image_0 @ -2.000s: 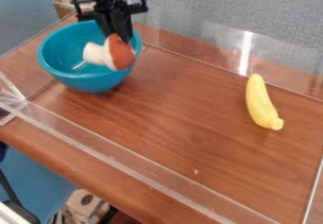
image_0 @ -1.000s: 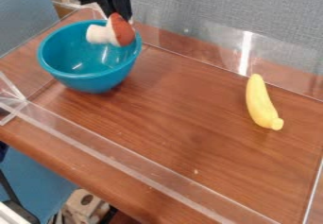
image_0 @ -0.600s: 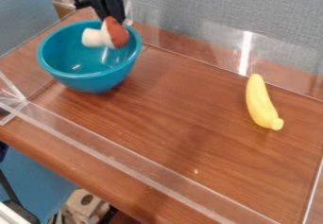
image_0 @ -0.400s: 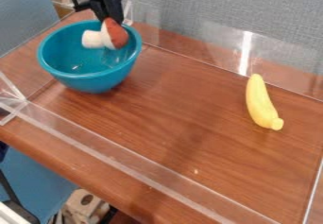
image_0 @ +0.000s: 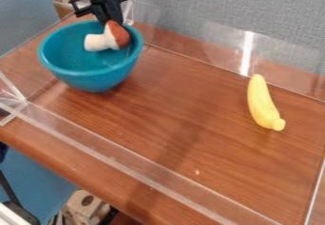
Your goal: Put the mushroom in the blue bowl
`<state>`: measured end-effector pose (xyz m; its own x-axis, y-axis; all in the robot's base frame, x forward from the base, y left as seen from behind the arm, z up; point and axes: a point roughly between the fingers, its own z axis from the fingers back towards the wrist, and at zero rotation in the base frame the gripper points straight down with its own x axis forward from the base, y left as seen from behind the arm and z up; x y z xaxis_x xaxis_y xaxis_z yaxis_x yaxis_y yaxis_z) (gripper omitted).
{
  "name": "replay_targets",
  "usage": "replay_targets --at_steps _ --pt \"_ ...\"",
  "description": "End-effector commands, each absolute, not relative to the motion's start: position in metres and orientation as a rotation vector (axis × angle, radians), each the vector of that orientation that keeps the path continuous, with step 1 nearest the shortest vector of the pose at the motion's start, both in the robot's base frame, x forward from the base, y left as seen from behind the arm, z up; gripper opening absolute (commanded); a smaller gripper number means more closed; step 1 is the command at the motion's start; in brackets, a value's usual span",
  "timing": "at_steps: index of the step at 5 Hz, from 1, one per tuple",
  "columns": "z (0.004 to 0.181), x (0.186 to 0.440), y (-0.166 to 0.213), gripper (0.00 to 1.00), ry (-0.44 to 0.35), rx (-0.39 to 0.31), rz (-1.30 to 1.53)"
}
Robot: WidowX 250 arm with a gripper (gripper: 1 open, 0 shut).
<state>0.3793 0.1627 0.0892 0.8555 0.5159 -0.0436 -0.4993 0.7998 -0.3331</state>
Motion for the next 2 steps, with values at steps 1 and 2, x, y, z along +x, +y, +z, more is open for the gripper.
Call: replay_targets --at_steps 1,2 --pt "0.1180 0.3848 0.1757 0.00 -0.101 -0.347 0.498" --pt "0.1218 0.3806 0.1799 0.00 -0.095 -0.373 0.447"
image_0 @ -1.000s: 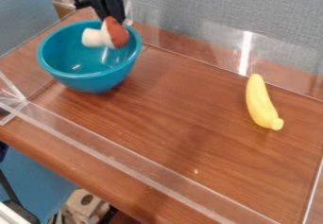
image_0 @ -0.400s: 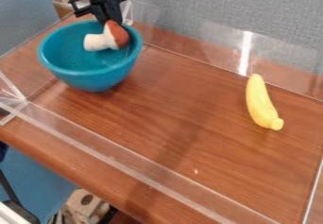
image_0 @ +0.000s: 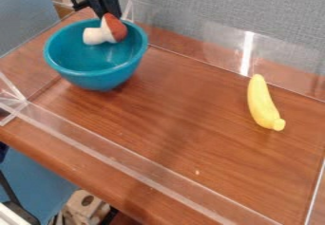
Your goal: Put the mushroom in the blue bowl
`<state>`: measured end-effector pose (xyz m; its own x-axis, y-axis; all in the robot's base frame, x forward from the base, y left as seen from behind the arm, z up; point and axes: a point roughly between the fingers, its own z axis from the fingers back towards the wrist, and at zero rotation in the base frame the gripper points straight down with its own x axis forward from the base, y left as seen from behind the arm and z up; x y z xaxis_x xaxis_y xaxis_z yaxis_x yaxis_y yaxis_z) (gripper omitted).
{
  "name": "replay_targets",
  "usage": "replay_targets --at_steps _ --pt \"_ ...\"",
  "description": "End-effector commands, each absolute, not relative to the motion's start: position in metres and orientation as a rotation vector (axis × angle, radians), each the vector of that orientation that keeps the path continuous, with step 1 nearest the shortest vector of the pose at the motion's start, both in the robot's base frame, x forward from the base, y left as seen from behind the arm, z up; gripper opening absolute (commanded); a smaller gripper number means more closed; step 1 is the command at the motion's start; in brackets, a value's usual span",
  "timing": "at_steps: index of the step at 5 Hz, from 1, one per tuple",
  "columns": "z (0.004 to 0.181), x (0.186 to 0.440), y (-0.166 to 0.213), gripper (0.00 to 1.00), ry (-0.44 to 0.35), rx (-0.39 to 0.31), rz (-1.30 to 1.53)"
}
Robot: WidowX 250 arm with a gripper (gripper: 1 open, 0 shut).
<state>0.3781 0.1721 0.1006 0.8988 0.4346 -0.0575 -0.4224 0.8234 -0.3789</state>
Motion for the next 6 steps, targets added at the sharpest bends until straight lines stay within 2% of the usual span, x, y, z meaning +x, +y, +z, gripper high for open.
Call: replay_targets --at_steps 1,3,6 --pt "0.130 0.373 0.171 0.00 -0.102 -0.387 0.458" --pt "0.152 0.360 0.160 0.00 -0.122 -0.437 0.505" --pt "0.155 0.343 0.171 0.00 -0.125 -0.441 0.487"
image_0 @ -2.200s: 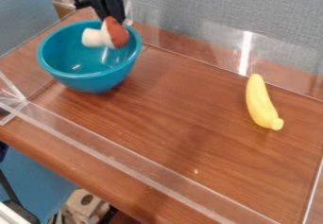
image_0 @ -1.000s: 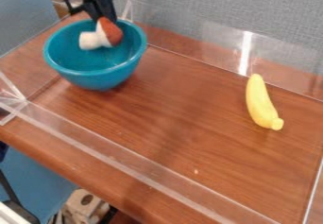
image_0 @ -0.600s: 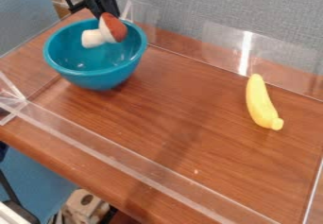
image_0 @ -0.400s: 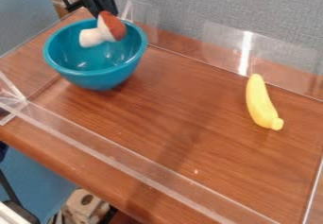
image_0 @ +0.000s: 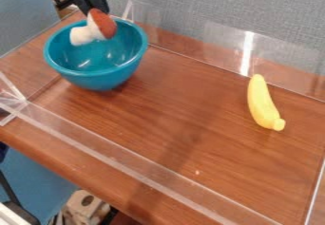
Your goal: Put the mushroom in the blue bowl
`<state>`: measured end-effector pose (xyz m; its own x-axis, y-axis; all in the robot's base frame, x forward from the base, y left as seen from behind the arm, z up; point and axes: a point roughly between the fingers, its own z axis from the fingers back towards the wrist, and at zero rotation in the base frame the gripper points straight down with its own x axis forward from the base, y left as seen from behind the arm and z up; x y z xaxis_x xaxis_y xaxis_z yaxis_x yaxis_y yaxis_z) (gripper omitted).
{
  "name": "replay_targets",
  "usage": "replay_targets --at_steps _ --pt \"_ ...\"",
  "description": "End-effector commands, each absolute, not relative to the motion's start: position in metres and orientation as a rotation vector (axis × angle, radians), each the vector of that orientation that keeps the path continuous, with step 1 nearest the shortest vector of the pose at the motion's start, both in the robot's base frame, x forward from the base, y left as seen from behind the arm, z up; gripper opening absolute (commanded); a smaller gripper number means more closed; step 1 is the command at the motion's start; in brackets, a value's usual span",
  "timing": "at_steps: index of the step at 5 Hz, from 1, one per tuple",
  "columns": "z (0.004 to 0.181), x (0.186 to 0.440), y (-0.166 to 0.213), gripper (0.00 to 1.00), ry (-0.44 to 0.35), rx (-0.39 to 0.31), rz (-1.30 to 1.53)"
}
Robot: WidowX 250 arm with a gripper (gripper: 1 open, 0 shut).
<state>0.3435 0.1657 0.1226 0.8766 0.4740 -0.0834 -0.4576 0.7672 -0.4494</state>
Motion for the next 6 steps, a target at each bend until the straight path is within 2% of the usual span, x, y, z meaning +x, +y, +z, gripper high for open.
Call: replay_targets --at_steps 1,3,5,6 --pt "0.155 0.337 0.178 0.00 -0.121 -0.438 0.462" --pt "0.148 0.316 0.168 0.00 -0.121 -0.425 0.438" --pt "0.154 0.321 0.169 0.00 -0.120 -0.406 0.418" --pt "0.142 0.317 0.169 0.00 -0.130 -0.390 0.450"
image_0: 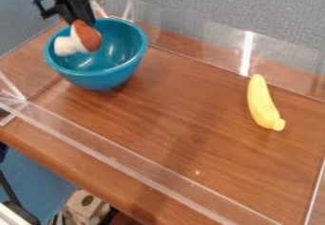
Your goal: Put the mushroom in the blue bowl
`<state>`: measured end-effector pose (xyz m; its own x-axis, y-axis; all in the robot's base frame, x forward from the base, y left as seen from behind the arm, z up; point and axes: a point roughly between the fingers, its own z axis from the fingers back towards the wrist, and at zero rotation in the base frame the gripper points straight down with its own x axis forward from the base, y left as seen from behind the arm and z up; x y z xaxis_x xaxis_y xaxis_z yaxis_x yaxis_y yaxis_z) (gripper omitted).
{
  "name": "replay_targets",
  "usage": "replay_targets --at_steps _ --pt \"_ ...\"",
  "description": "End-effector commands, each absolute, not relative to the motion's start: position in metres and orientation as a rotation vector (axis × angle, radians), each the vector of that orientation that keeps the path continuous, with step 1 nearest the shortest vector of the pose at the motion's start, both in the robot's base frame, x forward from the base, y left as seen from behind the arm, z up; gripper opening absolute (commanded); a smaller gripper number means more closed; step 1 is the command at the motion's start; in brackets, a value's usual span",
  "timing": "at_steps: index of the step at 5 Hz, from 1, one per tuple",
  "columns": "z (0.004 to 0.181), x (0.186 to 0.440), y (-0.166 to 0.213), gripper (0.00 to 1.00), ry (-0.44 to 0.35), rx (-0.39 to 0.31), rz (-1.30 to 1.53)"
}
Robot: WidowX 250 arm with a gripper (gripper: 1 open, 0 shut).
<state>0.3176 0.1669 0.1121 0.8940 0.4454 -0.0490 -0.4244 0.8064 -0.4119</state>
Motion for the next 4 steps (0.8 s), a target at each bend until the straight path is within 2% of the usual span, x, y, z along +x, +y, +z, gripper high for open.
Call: replay_targets --at_steps 1,4 --pt "0.129 0.314 0.170 0.00 -0.140 -0.376 0.488" --pt "0.134 0.318 0.159 0.00 -0.144 -0.362 0.506"
